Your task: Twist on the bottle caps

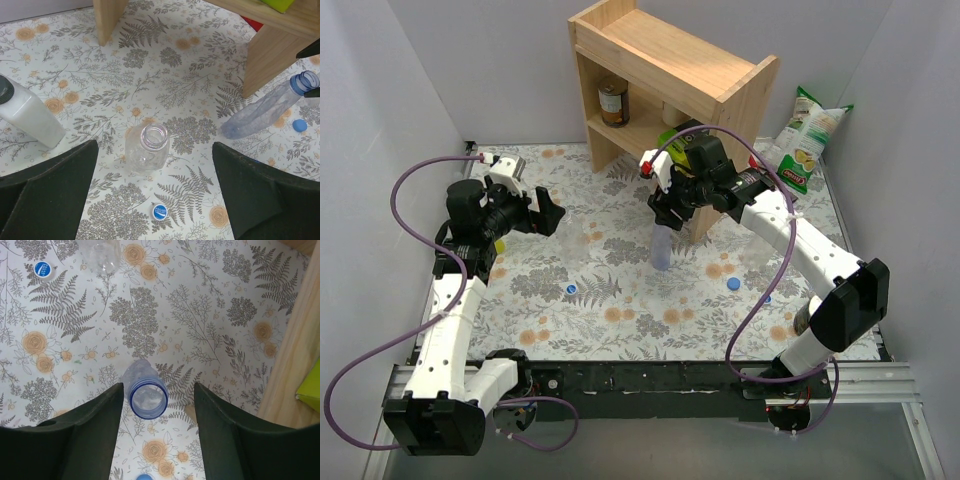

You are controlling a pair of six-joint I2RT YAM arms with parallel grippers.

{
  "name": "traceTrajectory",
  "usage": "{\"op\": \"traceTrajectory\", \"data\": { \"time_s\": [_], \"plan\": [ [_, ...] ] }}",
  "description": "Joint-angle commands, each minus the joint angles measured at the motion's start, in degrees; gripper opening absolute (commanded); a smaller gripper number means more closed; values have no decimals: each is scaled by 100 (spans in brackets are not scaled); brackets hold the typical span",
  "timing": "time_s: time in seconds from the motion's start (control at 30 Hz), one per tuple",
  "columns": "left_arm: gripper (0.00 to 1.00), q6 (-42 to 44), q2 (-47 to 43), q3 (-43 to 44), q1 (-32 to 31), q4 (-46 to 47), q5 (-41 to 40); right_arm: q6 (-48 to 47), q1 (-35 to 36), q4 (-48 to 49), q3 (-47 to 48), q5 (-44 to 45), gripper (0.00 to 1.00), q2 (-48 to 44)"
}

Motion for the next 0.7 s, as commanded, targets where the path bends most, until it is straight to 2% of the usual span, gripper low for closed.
{"op": "traceTrajectory", "data": {
  "time_s": [0.0,0.3,0.53,0.6,0.67],
  "plan": [
    [98,21,19,-1,38,113,173,72,21,224,37,9,63,75],
    [98,328,371,130,38,315,341,55,29,180,-226,36,57,-82],
    [98,513,704,288,-58,351,920,55,29,92,-236,-184,24,-188],
    [98,609,845,411,-260,351,1289,46,29,-170,18,-359,21,-223],
    [98,706,1029,595,-688,377,1221,29,29,-382,255,-561,16,-258]
  ]
}}
